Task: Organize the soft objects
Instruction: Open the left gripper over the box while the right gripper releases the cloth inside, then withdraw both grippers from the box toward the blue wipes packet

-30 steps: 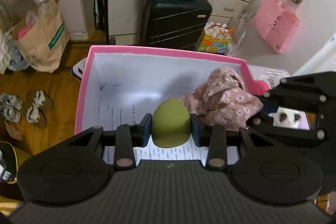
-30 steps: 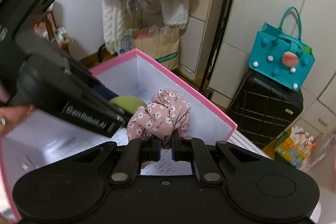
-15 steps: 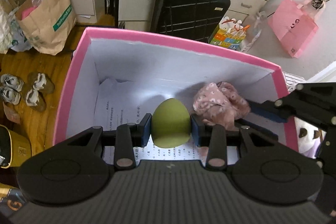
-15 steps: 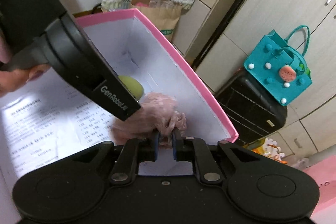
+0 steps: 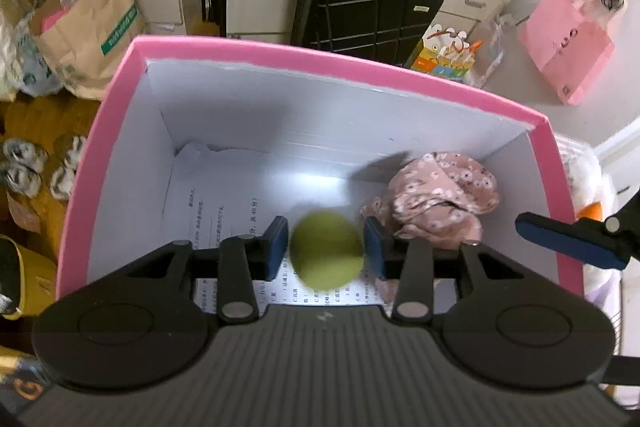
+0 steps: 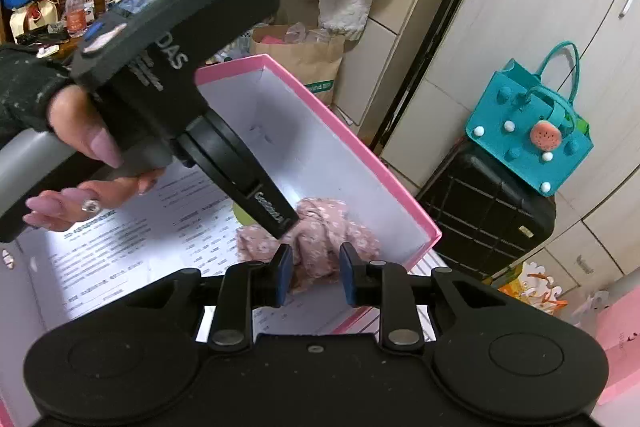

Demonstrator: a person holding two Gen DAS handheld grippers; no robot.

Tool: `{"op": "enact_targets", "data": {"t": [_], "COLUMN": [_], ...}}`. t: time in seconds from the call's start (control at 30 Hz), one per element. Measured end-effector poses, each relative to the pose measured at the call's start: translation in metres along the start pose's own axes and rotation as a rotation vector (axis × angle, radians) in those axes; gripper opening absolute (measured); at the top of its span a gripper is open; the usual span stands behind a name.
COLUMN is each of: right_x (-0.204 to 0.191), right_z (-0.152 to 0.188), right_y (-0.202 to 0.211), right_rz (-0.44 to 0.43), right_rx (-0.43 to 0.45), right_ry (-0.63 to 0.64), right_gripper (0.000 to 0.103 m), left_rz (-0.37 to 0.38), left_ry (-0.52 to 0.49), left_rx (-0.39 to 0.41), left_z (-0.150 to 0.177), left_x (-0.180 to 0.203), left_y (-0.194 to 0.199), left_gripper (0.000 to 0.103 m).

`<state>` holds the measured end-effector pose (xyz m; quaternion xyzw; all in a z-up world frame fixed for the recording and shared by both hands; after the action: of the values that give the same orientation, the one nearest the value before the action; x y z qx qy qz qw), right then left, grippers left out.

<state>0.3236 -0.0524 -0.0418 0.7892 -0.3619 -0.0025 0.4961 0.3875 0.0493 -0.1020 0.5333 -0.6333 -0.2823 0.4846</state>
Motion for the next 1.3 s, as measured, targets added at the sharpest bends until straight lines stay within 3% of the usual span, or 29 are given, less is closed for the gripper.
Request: {"op": "enact_targets", "data": {"t": [0.1, 0.33, 0.67, 0.97, 1.3], "right_x": [-0.002, -0.001, -0.005, -0.019, -0.051], "right_z": [0.002, 0.012, 0.038, 0.064, 0.097], "right_y": [0.000, 0.015, 0.077, 0.143, 0.202], "right_rz": [-0.015, -0.082, -0.170, -0.201, -0.181], "right_rx": [0.002, 0.063, 0.142, 0.188, 0.220], "right_ry": [-0.006, -0.106, -0.262, -0.305, -0.281], "right_gripper": [0.030, 0.030, 0.032, 0.038, 0.047], "left_rz": [-0.042, -0.014, -0.080, -0.055, -0.056], "left_ry": [-0.044, -0.142, -0.270, -0.332, -0.518], "left_rx": [0.052, 0.060, 0.136, 0.162, 0.224], "left_z": [0.001, 0.014, 0.051, 0.100, 0.171], "left_x": [0.004, 0.009, 0.016, 0.032, 0.061], "left_y": [0.012, 0.054, 0.136, 0.207, 0.244], "left_gripper": [0.067, 0.068, 0.072, 0.080, 0.091]}}
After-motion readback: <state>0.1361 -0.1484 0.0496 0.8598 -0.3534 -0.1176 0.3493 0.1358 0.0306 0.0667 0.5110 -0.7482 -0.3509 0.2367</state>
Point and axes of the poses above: each gripper's, at about its wrist camera, not at the fingertips, and y roughly against the way its jaws point, x to its right, z to its underside, the point moved 2 cm from there along -y, roughly the way its jaws point, and after that the axes turned 13 degrees about y, right-handed, at the moved point
